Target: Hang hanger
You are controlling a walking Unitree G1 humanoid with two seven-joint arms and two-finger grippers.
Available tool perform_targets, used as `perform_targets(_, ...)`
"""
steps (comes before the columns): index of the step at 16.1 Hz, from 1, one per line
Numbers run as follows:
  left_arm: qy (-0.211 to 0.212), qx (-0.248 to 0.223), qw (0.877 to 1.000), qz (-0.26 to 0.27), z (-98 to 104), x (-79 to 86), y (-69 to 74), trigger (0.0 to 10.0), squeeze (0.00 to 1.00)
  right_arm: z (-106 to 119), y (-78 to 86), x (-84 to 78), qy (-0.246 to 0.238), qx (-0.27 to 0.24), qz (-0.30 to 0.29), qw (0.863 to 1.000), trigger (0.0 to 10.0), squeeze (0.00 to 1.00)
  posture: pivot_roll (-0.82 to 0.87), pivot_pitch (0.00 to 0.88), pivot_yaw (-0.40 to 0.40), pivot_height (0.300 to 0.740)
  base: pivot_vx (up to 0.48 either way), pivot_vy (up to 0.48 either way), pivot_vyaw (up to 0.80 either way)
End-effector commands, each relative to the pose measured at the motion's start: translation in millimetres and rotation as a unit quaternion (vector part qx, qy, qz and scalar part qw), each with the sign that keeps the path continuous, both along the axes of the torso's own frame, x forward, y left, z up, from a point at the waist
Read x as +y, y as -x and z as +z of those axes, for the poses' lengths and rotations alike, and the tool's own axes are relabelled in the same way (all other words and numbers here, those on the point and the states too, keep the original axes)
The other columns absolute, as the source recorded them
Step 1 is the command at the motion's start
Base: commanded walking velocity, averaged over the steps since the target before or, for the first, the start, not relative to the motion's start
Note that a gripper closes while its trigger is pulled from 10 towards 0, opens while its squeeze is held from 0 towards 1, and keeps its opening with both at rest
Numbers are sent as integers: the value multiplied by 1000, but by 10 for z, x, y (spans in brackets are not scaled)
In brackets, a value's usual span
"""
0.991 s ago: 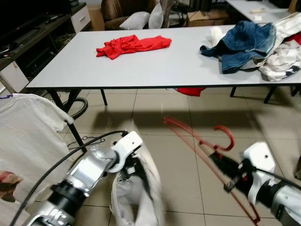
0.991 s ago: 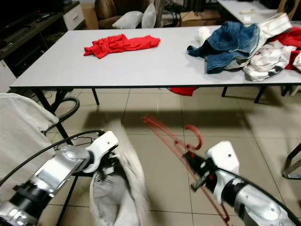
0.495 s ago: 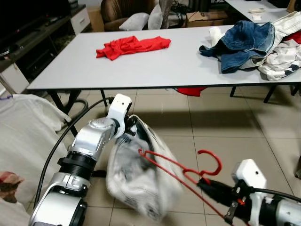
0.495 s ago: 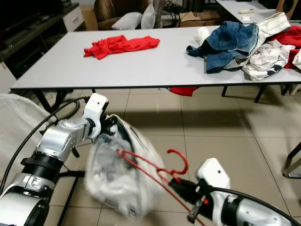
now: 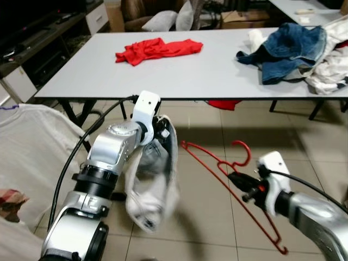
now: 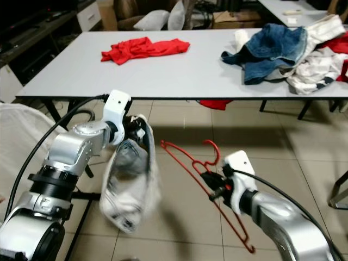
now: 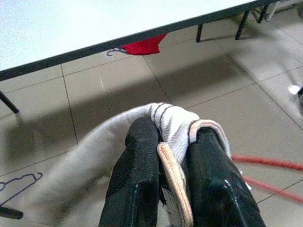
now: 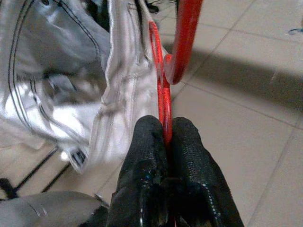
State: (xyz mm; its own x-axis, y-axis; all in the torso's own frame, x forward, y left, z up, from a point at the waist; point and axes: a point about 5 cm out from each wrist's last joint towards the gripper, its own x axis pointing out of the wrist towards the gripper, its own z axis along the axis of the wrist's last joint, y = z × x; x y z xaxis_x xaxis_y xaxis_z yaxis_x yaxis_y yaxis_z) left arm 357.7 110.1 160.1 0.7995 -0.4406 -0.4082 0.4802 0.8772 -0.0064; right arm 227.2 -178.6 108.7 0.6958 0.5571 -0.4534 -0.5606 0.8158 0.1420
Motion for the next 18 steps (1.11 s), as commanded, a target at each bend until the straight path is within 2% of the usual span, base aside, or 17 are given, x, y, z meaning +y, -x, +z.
perform_targets(1, 1, -40, 999, 0, 198, -26, -68, 0, 0, -3, -33, 107, -16, -6, 26, 1000, 10000, 0, -33, 0, 87, 740, 0, 0, 0)
perform_targets(3, -18, -46, 999, 12, 187, -3, -84, 0, 0, 9, -33, 155, -12, -9, 45, 999, 10000, 0, -29, 0, 79, 740, 0, 0, 0)
perform_targets(4, -57, -54, 997, 21, 136, 73, -106, 0, 0, 105, 20, 100, -11, -22, 45, 999, 10000, 0, -32, 0, 80, 740, 0, 0, 0)
perform_targets(5, -66, -53, 996, 24, 113, 97, -108, 0, 0, 166, 62, 46, -5, -28, 47, 999, 10000, 0, -38, 0, 82, 740, 0, 0, 0)
perform_targets(8, -63, -55, 996, 23, 98, 77, -106, 0, 0, 331, 233, -90, 23, -34, 78, 996, 10000, 0, -54, 0, 90, 740, 0, 0, 0)
perform_targets(11, -53, -65, 996, 13, 125, -26, -131, 0, 0, 397, 341, -64, 17, -20, 123, 992, 10000, 0, -63, 0, 91, 740, 0, 0, 0)
perform_targets(15, -49, -73, 996, 7, 178, -82, -152, 0, 0, 303, 246, 60, 9, -8, 127, 992, 10000, 0, -49, 0, 83, 740, 0, 0, 0)
perform_targets(18, -46, -81, 996, 1, 234, -103, -149, 0, 0, 222, 21, 100, 14, -6, 65, 998, 10000, 0, -42, 0, 81, 740, 0, 0, 0)
